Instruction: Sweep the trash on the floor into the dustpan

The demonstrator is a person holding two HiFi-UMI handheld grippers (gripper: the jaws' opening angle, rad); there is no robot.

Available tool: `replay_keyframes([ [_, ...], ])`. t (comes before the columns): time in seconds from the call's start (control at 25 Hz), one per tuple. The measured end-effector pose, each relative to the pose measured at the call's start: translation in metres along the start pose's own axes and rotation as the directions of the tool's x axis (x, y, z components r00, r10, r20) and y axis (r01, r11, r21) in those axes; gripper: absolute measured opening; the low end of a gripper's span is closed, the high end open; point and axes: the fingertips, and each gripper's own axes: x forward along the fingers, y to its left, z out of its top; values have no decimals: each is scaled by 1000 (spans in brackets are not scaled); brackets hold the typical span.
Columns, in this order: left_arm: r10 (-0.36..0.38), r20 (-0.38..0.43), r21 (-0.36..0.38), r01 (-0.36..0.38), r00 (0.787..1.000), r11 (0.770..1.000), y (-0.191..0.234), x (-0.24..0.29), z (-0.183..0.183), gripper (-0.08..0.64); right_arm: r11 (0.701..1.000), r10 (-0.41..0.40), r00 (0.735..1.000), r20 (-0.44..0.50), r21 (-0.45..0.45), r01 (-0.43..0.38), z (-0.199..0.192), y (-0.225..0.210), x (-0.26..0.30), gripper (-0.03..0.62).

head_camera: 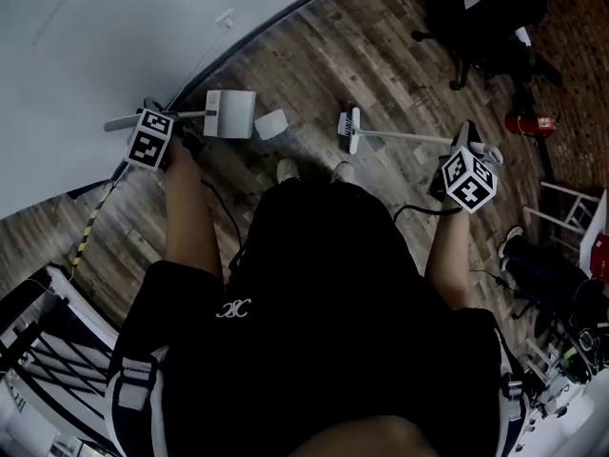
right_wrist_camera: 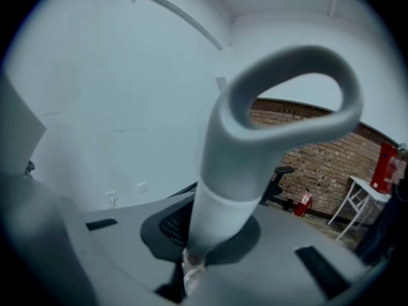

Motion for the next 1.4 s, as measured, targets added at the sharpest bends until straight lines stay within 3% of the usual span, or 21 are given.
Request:
replay_keyframes([
  [0.16, 41, -15, -24, -42, 999, 999, 20, 20, -10, 112, 1000, -18, 1000, 1, -5, 18, 4, -1, 13, 28],
  [0.48, 95, -43, 3, -95, 995, 995, 36, 46, -36, 110, 996, -82, 997, 10, -38, 82, 14, -11, 43, 28],
  [0.76, 50, -24, 67, -48, 998, 997, 4, 44, -51, 112, 990, -108, 993, -42, -91, 104, -7, -18, 67, 28],
  [0.92, 10, -36, 91, -7, 999, 996, 0, 41, -58, 114, 990, -51, 995, -90, -132, 39, -34, 7, 76, 29],
  [1.08, -38, -38, 110, 42, 999, 993, 3, 38, -57, 117, 978, 66, 992, -109, -191, -86, -49, 64, 82, 29],
  [1.24, -78, -36, 109, 81, 996, 991, 2, 37, -59, 126, 956, 199, 969, -148, -188, -225, -51, 131, 86, 29],
  [1.4, -98, -26, 103, 100, 995, 990, 3, 38, -54, 133, 938, 272, 948, -166, -174, -300, -46, 188, 87, 31],
])
